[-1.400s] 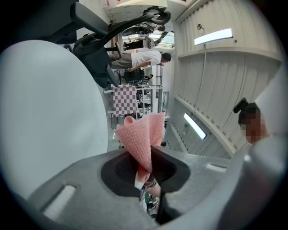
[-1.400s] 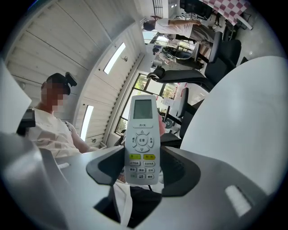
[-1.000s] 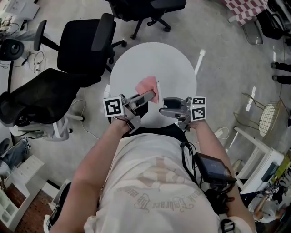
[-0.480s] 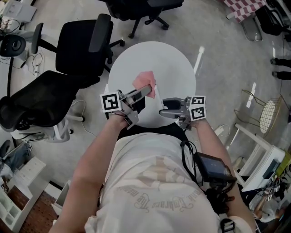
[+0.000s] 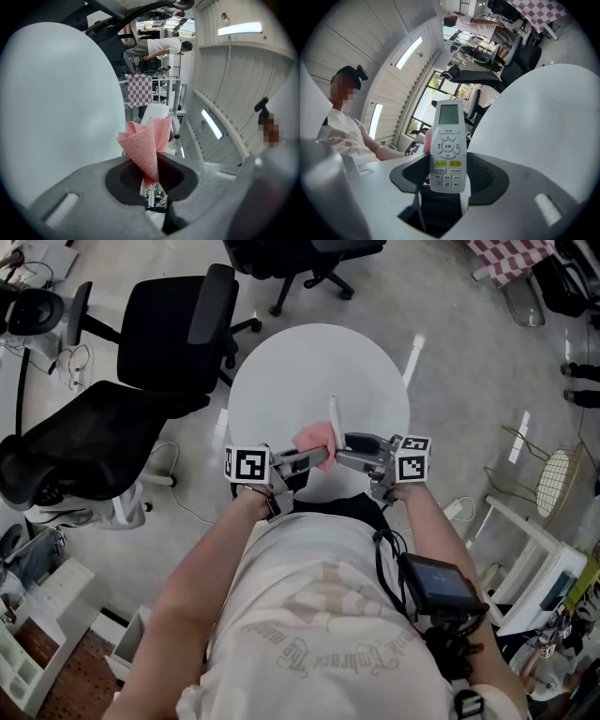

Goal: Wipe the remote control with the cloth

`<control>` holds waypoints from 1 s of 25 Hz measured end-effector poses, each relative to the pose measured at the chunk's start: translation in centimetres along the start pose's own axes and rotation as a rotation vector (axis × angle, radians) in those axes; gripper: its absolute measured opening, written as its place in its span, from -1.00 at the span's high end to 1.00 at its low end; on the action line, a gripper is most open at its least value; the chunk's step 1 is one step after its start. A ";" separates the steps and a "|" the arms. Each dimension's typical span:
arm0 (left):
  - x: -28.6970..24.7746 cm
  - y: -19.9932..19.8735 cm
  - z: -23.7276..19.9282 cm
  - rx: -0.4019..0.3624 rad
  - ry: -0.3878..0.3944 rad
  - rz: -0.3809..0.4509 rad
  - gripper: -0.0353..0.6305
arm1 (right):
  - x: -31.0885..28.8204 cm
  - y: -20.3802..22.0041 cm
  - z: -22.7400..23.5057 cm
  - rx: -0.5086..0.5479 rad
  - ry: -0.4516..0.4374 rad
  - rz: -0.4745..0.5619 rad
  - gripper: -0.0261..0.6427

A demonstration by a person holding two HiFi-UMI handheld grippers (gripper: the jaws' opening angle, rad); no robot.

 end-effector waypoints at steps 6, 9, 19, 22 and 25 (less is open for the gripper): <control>1.4 1.1 -1.2 0.032 -0.052 0.015 0.74 | 0.6 -0.1 4.2 -0.064 0.256 -0.002 0.17; 2.3 1.3 -1.4 0.030 -0.082 0.039 0.74 | 0.6 -0.1 5.6 -0.048 0.403 -0.057 0.16; 4.8 1.5 -2.2 0.031 -0.112 0.092 0.74 | -2.4 -0.9 7.4 0.205 0.712 -0.314 0.17; 5.3 1.7 -2.3 0.030 -0.111 0.099 0.74 | -3.1 -0.7 7.8 0.289 0.798 -0.384 0.17; 5.9 1.7 -2.4 0.030 -0.111 0.103 0.74 | -3.6 -0.4 8.1 0.335 0.849 -0.421 0.17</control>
Point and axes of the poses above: the fingertips, and each gripper's own axes: x backward along the fingers, z to its right, y out of its underside, the point moved 7 cm from there along x, backward along the fingers, and after that the axes turned 4 degrees about -x, right-handed, at the moved point
